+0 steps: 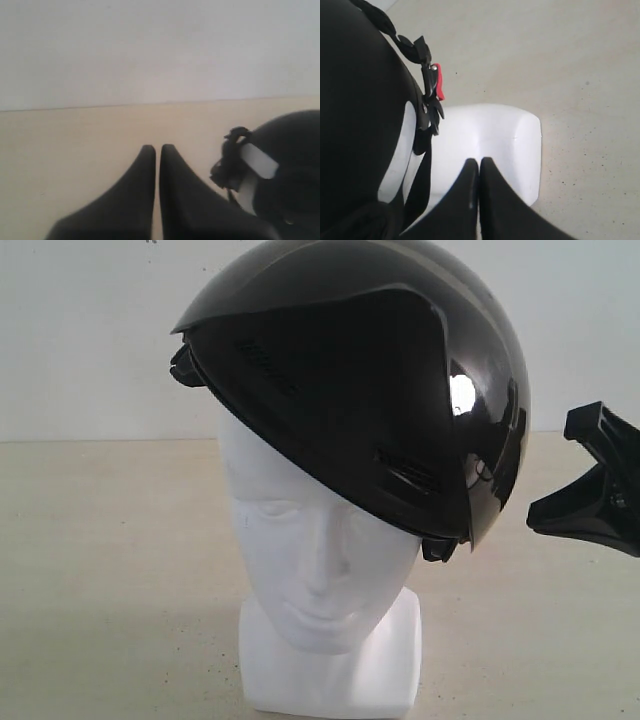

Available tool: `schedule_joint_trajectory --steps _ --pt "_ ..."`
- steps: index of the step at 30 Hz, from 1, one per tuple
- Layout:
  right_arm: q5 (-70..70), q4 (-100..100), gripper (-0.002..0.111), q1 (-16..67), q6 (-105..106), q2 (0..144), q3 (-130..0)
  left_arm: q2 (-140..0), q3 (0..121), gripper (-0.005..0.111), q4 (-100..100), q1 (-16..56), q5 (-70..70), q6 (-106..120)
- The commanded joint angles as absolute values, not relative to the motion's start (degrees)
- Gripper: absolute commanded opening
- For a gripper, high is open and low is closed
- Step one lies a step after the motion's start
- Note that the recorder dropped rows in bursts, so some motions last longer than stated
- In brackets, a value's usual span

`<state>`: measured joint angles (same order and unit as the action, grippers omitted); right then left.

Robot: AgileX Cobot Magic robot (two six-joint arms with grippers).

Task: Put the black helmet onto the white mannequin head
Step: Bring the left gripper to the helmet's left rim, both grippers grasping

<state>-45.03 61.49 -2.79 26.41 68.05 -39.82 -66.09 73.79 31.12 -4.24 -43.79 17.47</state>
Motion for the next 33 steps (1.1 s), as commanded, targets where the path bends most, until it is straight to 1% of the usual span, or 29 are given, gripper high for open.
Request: schedule_joint_trajectory --steps 1,3,9,14,21,26,33 --pt "-45.90 61.85 0.000 -2.84 27.53 68.12 -39.41 -71.15 77.70 0.004 47.90 -3.94 -47.91 30.44" --pt "-45.90 61.85 0.000 -2.84 27.53 68.12 -39.41 -74.76 80.84 0.004 52.58 -3.94 -51.80 32.48" --pt "-46.03 61.71 0.000 -2.84 27.65 68.12 -39.41 -83.42 89.89 0.004 58.57 -3.94 -62.70 31.33" --pt "-45.51 61.80 0.000 -2.84 27.53 68.12 -39.41 -88.70 90.95 0.004 58.86 -3.94 -69.96 31.33" --pt "-45.84 63.79 0.000 -2.84 27.17 68.12 -39.41 -91.27 90.95 0.004 59.33 -3.80 -69.96 31.70" --pt "-44.67 69.29 0.000 -2.84 27.17 68.12 -39.41 -92.45 90.95 0.004 57.59 1.44 -69.96 32.53" --pt "-48.01 75.82 0.000 -2.81 28.68 68.12 -39.41 -92.45 90.95 0.004 55.41 1.94 -69.96 32.13"
